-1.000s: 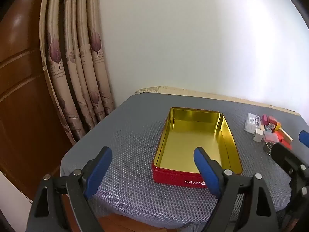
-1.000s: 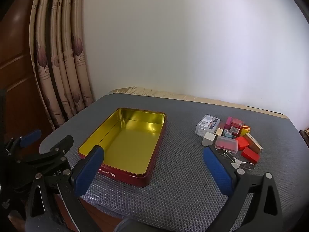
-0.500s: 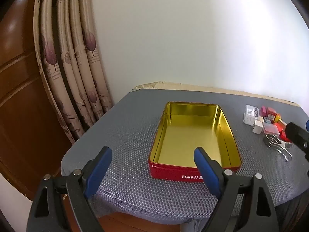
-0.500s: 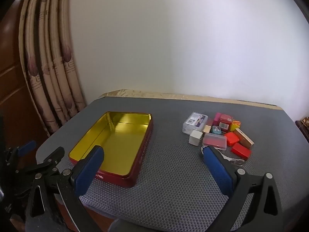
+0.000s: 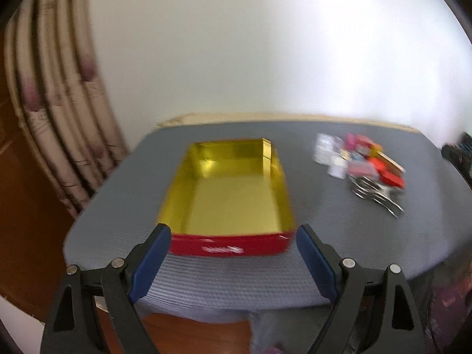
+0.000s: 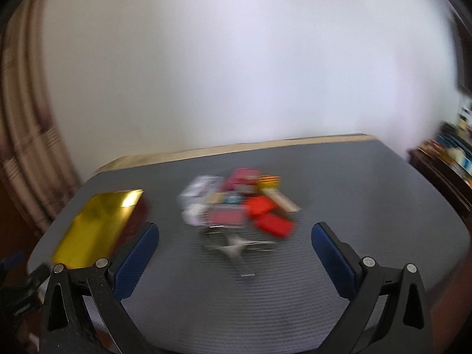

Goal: Organize rigid objects
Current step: 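Move the left tool toward the silver nail clipper beside the tin, then grasp the silver nail clipper with the left gripper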

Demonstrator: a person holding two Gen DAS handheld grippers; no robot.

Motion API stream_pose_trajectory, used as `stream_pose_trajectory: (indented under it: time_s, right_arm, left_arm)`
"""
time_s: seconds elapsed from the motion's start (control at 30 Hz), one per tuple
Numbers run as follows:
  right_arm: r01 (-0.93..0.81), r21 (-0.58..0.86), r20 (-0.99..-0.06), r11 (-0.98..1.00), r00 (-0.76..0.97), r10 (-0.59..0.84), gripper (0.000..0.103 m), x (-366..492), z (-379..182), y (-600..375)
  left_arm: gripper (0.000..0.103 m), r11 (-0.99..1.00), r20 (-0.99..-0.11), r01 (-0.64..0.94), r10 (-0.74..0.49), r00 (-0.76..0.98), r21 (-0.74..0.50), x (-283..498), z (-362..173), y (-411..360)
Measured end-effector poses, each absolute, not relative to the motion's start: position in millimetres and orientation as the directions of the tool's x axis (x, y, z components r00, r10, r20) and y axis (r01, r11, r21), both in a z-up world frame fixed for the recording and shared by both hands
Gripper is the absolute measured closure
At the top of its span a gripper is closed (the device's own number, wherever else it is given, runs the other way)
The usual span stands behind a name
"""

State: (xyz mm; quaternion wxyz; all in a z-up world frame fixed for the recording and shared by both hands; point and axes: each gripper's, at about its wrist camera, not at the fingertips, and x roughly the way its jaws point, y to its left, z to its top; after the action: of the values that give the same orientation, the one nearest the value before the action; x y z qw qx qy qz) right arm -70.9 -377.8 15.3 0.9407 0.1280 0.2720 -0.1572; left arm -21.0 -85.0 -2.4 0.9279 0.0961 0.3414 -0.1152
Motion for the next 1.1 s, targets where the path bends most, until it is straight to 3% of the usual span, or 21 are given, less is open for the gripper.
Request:
stream_pose_trajectory:
  time_s: [0.23,0.5,0.77,1.1]
  right_arm:
    - [0.524,0.143,-0.582,0.840,0.731,-0.357,0.000,-97,1,-463]
    - [0.542,0.167,-0.640,0.824,0.695,-0.327,0.000,-111,-32,-494]
    - [0.534,0.241,-0.665,0.810,0.699,-0.263,0.000,-112,-40,-516]
    - [0.502,0.343,-0.697,0.794,0.703,-0.142,0.000,-111,-46,-532]
  left_arm:
    - [0.014,0.906,-0.759,0.424,-0.287,0.585,-0.016,-15,-21,-156]
    - [0.014,0.866,-0.849,0.441,-0.405,0.339,-0.237,37,-41,-237]
    - [0.014,0.887,-0.885,0.284,-0.424,0.191,-0.364,89,-65,-291]
    - [0.014,0.936,-0.927,-0.002,-0.349,0.138,-0.353,125,-98,-315]
